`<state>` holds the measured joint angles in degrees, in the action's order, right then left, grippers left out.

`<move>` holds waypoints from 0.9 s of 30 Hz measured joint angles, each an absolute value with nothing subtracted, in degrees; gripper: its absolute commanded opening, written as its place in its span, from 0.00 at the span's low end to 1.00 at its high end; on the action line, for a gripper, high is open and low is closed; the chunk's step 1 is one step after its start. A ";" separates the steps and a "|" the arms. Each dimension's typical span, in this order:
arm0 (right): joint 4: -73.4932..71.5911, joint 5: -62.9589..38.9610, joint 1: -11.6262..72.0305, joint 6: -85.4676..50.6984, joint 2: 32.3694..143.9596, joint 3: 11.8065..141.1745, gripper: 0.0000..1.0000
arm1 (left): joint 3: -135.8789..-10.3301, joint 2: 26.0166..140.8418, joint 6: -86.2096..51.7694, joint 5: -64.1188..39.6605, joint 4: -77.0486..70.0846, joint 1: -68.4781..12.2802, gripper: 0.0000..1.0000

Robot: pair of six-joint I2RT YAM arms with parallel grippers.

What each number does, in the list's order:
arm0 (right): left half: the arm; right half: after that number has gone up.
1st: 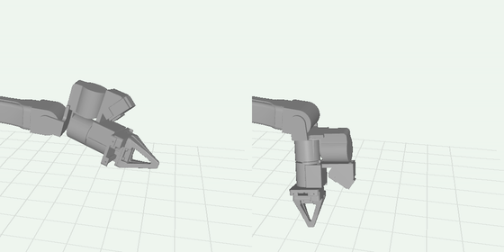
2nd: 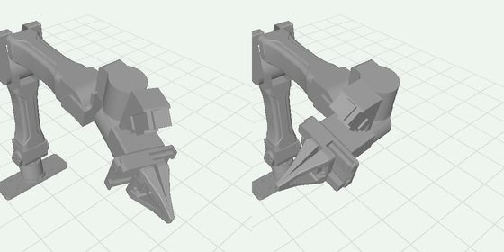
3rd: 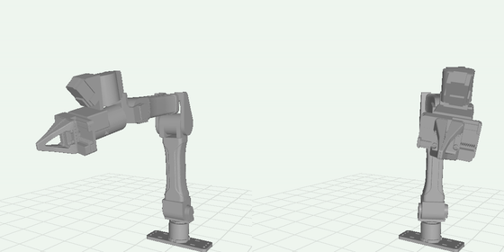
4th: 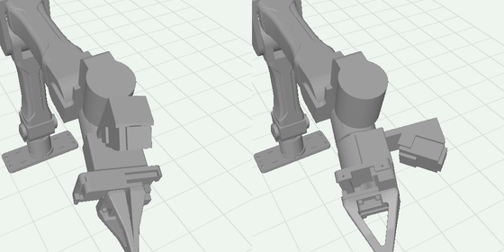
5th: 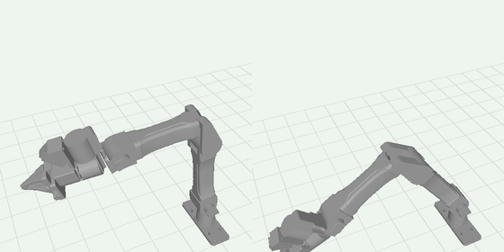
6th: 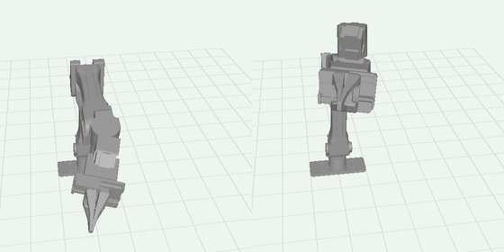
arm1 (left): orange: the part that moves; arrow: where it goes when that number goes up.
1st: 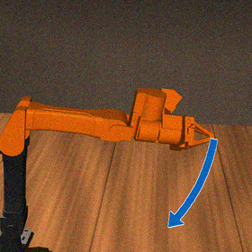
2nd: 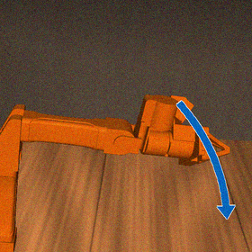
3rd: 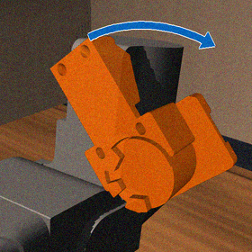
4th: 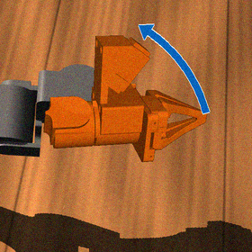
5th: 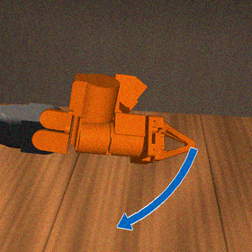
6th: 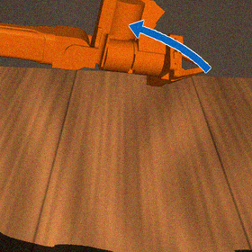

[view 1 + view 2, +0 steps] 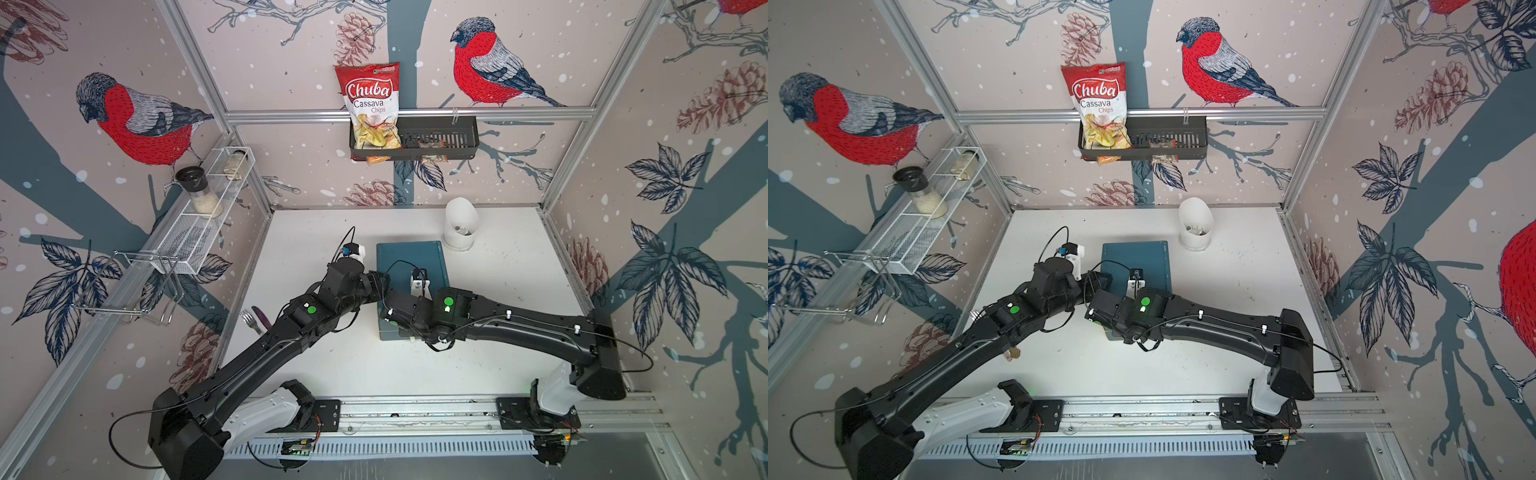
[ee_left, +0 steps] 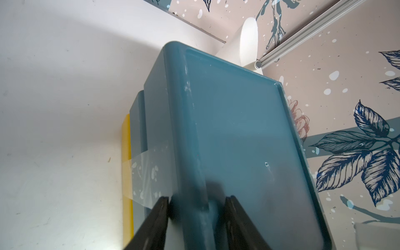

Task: Take the seed bags out of the drawer
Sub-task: Move the storage box to the center of the board.

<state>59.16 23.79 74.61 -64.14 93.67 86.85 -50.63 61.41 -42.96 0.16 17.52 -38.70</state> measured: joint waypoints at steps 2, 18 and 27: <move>58.70 23.62 73.30 -62.96 93.62 86.63 0.14 | -52.12 63.16 -42.19 0.91 17.45 -38.70 0.44; 53.28 24.03 71.07 -58.78 89.69 81.47 0.00 | -48.88 56.18 -46.61 -4.82 21.89 -39.13 0.55; 52.82 24.80 73.12 -58.24 90.59 82.37 0.00 | -49.08 57.49 -49.60 -2.50 19.77 -39.18 0.36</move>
<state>52.82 24.80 73.12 -58.24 90.59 82.37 -49.08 57.49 -49.60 -2.50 19.77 -39.18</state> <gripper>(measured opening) 0.085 0.382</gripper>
